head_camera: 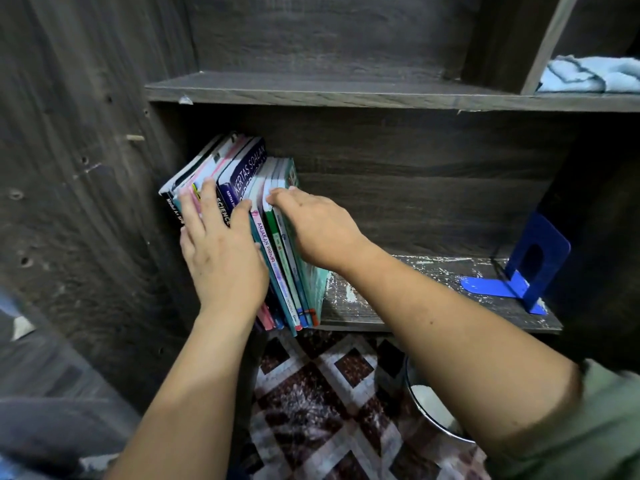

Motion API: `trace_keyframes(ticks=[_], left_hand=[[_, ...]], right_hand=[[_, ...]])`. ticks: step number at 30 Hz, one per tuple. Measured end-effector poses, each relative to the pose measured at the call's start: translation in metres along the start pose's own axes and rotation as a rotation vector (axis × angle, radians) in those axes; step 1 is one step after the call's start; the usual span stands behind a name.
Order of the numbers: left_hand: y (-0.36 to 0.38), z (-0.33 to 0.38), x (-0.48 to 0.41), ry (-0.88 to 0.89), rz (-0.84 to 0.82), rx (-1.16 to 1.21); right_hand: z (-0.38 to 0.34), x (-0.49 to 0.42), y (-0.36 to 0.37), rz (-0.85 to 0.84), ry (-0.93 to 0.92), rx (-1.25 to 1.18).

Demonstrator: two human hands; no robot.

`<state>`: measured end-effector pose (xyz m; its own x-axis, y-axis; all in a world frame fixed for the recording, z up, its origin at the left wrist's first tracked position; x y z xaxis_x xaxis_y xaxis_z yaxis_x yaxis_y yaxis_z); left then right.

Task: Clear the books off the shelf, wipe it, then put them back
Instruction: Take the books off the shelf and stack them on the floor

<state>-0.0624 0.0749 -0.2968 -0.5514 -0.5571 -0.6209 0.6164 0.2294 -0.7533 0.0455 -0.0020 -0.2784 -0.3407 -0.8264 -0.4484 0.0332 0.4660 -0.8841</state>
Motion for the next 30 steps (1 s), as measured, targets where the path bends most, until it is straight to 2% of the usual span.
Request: trace_keyframes(ticks=[5, 7, 9, 12, 15, 19, 23, 26, 30], left_hand=[[0.001, 0.0, 0.001, 0.013, 0.0, -0.015], [0.001, 0.0, 0.001, 0.015, -0.003, -0.025], [0.002, 0.001, 0.001, 0.018, -0.006, -0.031], [0.002, 0.002, 0.001, 0.023, 0.006, -0.039], [0.003, 0.003, 0.001, 0.023, 0.006, -0.041], [0.003, 0.004, 0.001, 0.022, 0.008, -0.036], [0.004, 0.004, 0.001, 0.017, 0.002, -0.04], [0.004, 0.005, 0.0, 0.018, 0.002, -0.049], [0.004, 0.007, 0.0, 0.011, 0.01, -0.053]], right_hand=[[0.007, 0.002, -0.007, 0.071, -0.017, 0.076], [0.006, 0.002, -0.008, 0.073, -0.079, 0.1], [0.005, 0.003, -0.011, 0.029, -0.086, 0.123], [0.01, 0.002, -0.019, -0.079, 0.009, 0.192], [0.013, 0.0, -0.025, -0.102, -0.019, 0.251], [0.026, 0.002, -0.017, -0.146, -0.117, 0.427], [0.025, 0.015, -0.011, 0.007, -0.305, 0.769], [0.025, 0.039, 0.023, -0.066, -0.414, 0.975], [0.032, 0.046, 0.042, -0.122, -0.328, 1.075]])
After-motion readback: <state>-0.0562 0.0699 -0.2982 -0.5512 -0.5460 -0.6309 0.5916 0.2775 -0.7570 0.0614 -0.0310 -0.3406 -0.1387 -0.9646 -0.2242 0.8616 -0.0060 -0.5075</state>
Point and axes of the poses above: each hand's wrist, its own x-axis away from the middle knuckle, its own y-axis out of the palm, z = x × y, the point moved 5 cm from there along -x, towards the middle knuckle, and after that the axes turned 5 degrees about -x, right-handed, at the moved point
